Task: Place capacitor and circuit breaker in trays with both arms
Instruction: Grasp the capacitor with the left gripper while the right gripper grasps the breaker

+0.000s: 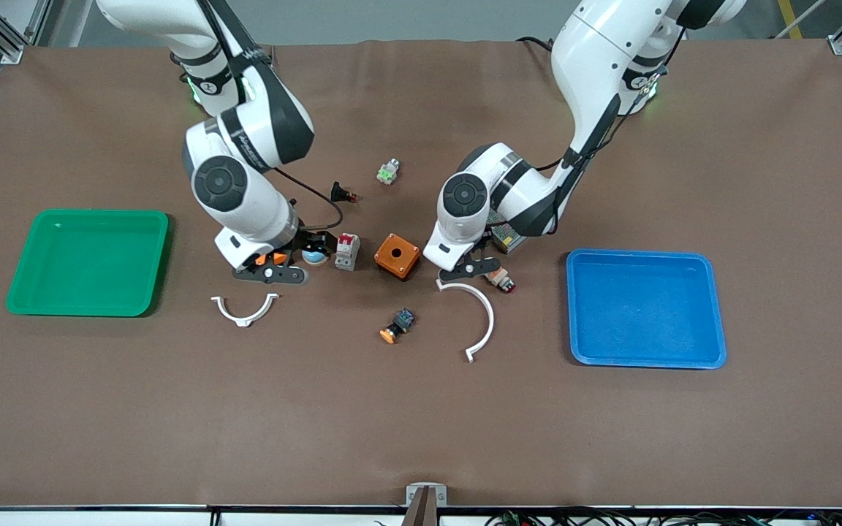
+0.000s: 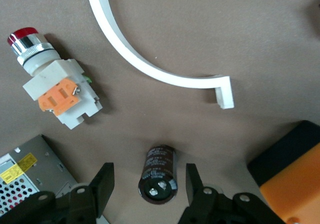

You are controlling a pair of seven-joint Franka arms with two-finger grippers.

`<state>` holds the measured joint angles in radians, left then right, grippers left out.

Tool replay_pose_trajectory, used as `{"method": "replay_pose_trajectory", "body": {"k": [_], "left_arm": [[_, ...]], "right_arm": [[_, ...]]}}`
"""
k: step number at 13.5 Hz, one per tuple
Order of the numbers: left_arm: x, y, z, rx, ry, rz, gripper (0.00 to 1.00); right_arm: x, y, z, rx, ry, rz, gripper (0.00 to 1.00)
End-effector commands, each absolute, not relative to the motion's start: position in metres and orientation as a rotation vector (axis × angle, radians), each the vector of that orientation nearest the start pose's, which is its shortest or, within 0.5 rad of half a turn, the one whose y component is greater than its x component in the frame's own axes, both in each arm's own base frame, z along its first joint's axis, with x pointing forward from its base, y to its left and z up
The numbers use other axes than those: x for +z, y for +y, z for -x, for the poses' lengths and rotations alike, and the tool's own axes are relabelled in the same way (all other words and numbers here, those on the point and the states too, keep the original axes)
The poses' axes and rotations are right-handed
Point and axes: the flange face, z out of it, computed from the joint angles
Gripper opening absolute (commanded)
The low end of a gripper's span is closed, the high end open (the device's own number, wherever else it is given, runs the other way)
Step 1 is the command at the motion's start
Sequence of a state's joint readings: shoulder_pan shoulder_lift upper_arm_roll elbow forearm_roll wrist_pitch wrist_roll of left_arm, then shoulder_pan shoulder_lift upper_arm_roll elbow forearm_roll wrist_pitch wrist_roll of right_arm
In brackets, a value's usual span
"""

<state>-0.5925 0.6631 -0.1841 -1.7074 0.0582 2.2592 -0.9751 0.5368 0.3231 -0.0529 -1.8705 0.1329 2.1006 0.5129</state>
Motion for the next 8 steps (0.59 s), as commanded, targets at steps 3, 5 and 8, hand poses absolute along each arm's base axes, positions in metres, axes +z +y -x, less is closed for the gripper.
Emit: {"method": "replay_pose_trajectory", "body": {"k": [3, 5, 8], "left_arm": [[0.191, -0.46, -0.476, 0.165, -0.308, 3.08, 0.55], [0.188, -0.462, -0.476, 0.147, -0.338, 3.094, 0.55], [0.186, -0.467, -0.472, 0.147, -0.336, 3.094, 0.37]], "right_arm": [[0.297, 0.315, -0.538, 0.211, 0.172, 3.105, 1.0], [0.286, 0.321, -0.535, 0.221, 0.154, 3.113, 1.0], [0.269, 0.331, -0.528, 0.254, 0.17, 3.127, 1.0]]}}
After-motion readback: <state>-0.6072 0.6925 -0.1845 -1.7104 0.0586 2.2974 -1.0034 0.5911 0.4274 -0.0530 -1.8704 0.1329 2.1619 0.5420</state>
